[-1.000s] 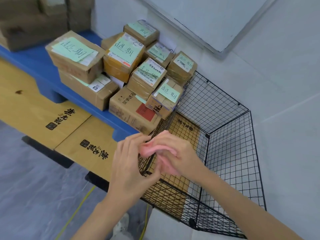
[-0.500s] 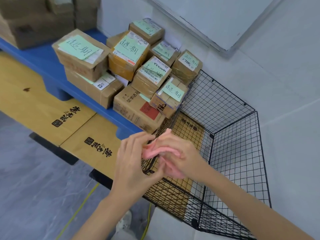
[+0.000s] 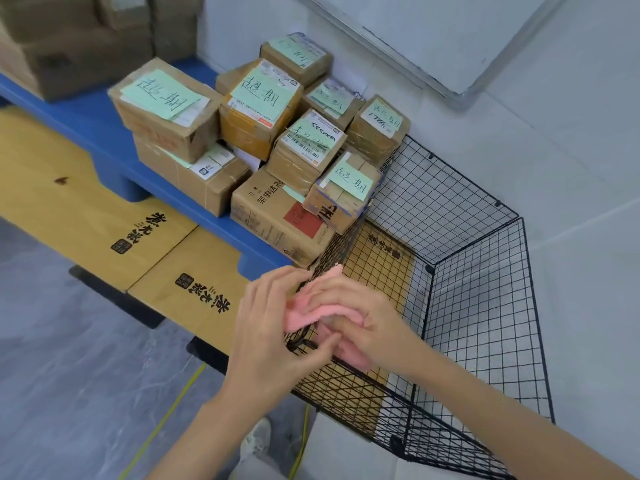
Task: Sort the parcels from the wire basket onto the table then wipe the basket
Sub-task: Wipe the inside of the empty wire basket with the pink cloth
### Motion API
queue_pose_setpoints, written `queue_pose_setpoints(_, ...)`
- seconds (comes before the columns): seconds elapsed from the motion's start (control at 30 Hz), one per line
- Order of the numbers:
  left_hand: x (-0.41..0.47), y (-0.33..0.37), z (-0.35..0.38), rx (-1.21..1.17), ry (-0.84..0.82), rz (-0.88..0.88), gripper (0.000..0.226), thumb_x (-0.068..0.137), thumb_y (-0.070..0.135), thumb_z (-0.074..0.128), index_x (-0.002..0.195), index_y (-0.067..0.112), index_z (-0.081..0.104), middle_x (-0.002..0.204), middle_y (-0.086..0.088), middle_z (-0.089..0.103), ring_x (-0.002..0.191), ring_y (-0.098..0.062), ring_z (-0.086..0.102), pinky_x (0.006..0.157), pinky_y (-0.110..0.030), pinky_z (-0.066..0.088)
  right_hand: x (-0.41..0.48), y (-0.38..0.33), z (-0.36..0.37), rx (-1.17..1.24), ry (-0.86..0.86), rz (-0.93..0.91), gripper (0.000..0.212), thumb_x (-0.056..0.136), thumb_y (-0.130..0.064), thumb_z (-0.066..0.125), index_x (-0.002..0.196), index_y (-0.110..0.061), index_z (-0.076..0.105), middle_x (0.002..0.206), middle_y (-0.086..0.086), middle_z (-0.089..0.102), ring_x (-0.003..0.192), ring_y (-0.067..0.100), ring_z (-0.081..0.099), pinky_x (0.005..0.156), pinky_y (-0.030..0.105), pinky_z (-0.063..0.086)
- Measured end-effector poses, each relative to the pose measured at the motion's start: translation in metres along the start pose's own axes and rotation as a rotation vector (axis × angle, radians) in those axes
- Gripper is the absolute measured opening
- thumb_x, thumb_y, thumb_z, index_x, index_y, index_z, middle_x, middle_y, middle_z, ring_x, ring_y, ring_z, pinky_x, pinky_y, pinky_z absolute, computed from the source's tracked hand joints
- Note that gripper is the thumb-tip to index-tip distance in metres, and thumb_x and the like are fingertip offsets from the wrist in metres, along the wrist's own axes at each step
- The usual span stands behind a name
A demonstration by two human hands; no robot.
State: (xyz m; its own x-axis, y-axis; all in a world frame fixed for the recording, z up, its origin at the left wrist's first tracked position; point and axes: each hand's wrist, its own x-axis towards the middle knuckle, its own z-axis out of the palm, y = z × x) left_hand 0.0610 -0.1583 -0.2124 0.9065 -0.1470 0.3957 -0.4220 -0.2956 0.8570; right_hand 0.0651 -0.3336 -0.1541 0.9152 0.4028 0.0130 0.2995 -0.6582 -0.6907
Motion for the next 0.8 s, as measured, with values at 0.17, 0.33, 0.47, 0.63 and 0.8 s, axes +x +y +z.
queue_pose_setpoints(0.17,0.000,0.002,-0.002,0.002,-0.027,-0.002,0.068,0.073,0.055,0.070,0.131,0.029,0.046,0.129,0.011,0.051,0.123,-0.009,0.045,0.105,-0.020,0.031,0.029,0.023,-0.025,-0.061,0.016,-0.009,0.021,0.095,-0.014,0.058,0.113,-0.017,0.070,0.117,0.002,0.068,0.106,0.004,0.064,0.092,0.030,0.054)
queue_pose_setpoints(0.33,0.000,0.002,-0.005,0.020,-0.053,-0.019,0.073,0.072,0.061,0.069,0.135,0.038,0.039,0.133,0.013,0.048,0.129,-0.009,0.042,0.108,-0.025,0.030,0.053,0.043,-0.049,-0.115,0.256,0.167,0.024,0.097,-0.011,0.057,0.112,-0.026,0.066,0.113,-0.019,0.063,0.105,-0.018,0.054,0.094,0.008,0.042)
queue_pose_setpoints(0.47,0.008,0.002,-0.010,0.051,-0.092,0.024,0.079,0.069,0.062,0.071,0.137,0.040,0.036,0.137,0.019,0.041,0.131,-0.004,0.037,0.106,-0.026,0.032,0.044,0.032,-0.036,-0.099,0.234,0.160,0.020,0.095,-0.017,0.057,0.109,-0.027,0.067,0.113,-0.024,0.059,0.107,-0.016,0.054,0.093,0.005,0.040)
queue_pose_setpoints(0.63,0.029,0.009,-0.009,0.078,-0.160,0.135,0.085,0.069,0.063,0.073,0.141,0.043,0.032,0.143,0.029,0.032,0.136,-0.002,0.032,0.105,-0.025,0.031,0.035,0.014,-0.031,-0.098,0.091,0.029,0.019,0.090,-0.024,0.058,0.097,-0.035,0.071,0.107,-0.039,0.061,0.108,-0.013,0.056,0.098,0.013,0.044)
queue_pose_setpoints(0.8,0.058,0.017,-0.002,0.132,-0.219,0.171,0.079,0.074,0.073,0.067,0.140,0.047,0.030,0.143,0.032,0.029,0.136,0.000,0.031,0.107,-0.020,0.028,0.054,0.057,-0.060,-0.053,0.143,0.080,0.022,0.095,-0.018,0.061,0.107,-0.032,0.072,0.114,-0.026,0.064,0.110,-0.006,0.059,0.099,0.023,0.050)
